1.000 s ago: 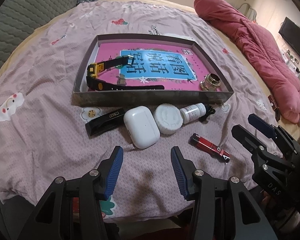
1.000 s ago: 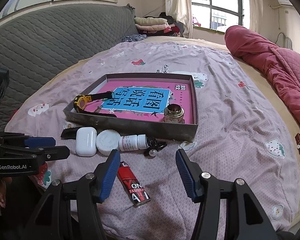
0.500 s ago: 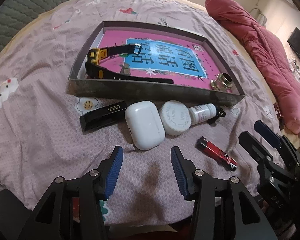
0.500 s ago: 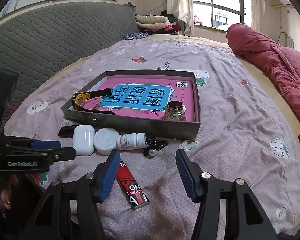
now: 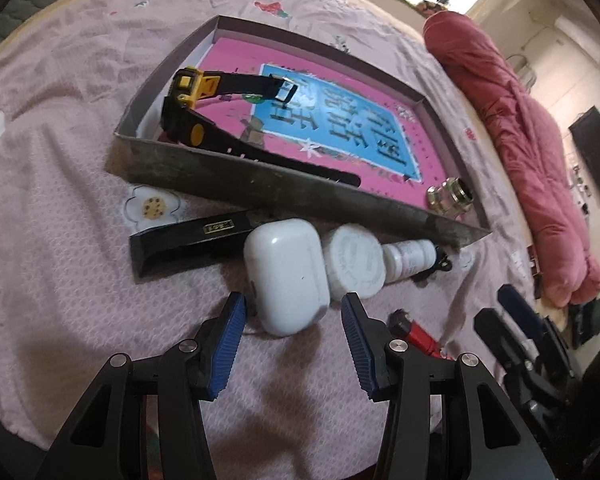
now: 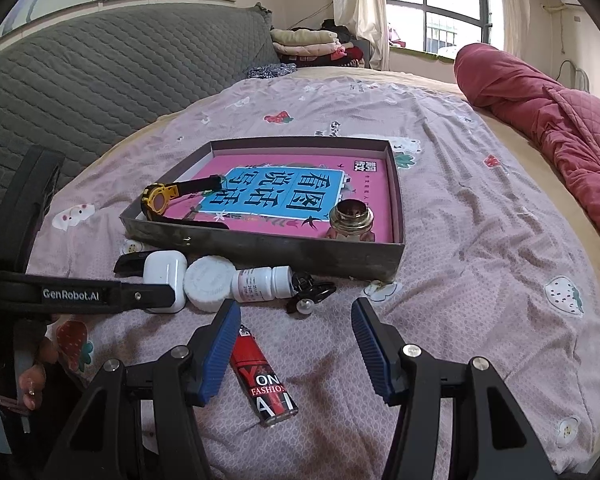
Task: Organize rigid objects
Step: 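Close the left tool on the white earbud case while the right tool grasps the red lighter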
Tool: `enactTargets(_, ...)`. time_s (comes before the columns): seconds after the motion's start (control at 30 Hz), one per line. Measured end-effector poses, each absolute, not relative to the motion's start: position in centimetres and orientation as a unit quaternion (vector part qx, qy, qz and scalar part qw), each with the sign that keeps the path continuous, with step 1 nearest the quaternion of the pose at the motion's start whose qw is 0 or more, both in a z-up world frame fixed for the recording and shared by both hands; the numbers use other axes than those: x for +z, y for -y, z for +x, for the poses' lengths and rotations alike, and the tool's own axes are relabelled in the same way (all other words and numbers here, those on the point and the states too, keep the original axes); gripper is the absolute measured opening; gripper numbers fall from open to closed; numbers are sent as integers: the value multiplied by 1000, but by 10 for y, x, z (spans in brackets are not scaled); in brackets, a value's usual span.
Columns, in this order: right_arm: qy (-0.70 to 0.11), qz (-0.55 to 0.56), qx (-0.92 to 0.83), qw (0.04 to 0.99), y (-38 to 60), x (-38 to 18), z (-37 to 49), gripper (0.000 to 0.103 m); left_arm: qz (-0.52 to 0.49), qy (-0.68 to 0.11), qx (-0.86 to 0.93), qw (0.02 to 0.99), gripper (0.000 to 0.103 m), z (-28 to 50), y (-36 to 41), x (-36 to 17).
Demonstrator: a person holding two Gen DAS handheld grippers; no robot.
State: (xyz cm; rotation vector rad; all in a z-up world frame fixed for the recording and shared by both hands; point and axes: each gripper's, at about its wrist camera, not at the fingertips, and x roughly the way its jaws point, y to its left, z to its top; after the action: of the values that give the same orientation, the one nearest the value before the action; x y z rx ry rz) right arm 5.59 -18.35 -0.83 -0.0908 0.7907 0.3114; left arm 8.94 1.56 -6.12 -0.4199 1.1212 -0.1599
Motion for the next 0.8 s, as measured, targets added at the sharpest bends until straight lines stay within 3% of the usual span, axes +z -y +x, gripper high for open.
enactTargets(0.67,-397,-50,163,902,181,-16,59,57,-245,-510,-119,816,51,108,-27,-77)
enactTargets(0.8,-410,-56,186,891,177,-19,55,57,-247,-507,-122,816,46,110,-28,-78)
